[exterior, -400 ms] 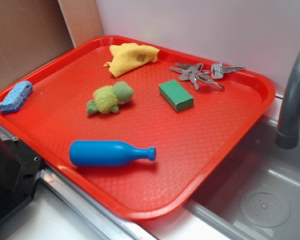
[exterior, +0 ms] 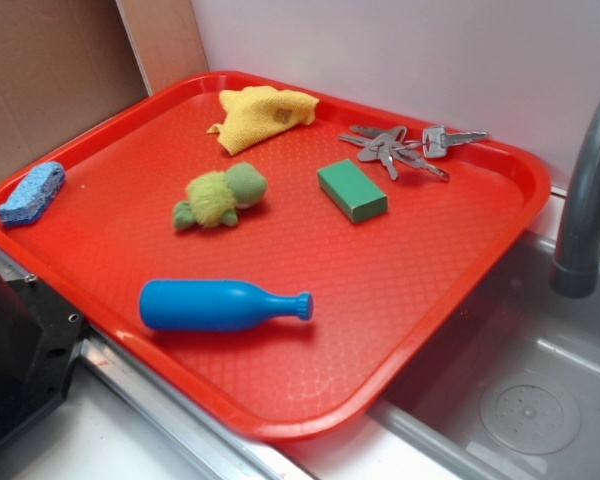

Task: Grab the blue sponge.

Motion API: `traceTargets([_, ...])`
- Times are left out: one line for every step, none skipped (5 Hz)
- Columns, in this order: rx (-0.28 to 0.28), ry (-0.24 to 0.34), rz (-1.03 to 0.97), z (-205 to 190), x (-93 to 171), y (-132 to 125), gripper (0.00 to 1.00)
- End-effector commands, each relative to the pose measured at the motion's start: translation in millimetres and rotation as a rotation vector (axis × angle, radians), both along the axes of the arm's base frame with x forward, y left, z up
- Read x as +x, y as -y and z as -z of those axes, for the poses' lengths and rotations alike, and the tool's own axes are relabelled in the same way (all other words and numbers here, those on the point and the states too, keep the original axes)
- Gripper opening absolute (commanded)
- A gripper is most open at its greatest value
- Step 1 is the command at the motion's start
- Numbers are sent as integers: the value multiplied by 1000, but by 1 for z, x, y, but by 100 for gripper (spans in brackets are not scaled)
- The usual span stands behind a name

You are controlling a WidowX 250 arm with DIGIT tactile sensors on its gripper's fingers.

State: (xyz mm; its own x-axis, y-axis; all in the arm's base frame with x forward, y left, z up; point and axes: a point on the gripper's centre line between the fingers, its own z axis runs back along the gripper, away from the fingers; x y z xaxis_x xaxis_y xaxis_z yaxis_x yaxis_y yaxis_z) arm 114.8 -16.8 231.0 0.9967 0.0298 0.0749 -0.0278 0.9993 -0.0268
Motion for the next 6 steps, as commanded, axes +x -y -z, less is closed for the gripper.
traceTargets([117,67,-373,64,19,-105,100])
traceTargets([132,78,-492,94,9,-139,100])
traceTargets([121,42,-557,124,2,-164,100])
traceTargets([88,19,-617,151,5,-172,100])
traceTargets([76,-55,-649,176,9,-178,100])
traceTargets([66,-108,-649,195,9,-181,100])
